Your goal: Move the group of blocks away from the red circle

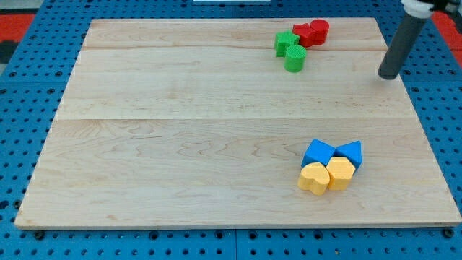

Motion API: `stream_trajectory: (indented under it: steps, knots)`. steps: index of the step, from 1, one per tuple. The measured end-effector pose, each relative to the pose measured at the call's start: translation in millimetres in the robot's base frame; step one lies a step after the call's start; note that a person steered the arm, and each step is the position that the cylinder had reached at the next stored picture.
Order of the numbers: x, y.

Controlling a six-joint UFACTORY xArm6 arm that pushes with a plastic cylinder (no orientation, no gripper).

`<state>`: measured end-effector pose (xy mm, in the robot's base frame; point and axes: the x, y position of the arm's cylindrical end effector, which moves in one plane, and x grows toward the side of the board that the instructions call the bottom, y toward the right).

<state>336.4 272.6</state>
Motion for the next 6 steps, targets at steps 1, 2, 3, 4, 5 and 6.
stream_trajectory:
  steps: [1,2,3,4,5,6]
  knots:
    - [-30.3,23.7]
    - [-35.2,27.4]
    - [-87.5,27.4]
    - [-143.0,14.5]
    - [-140.9,-64.4]
    - [-132.3,-138.2]
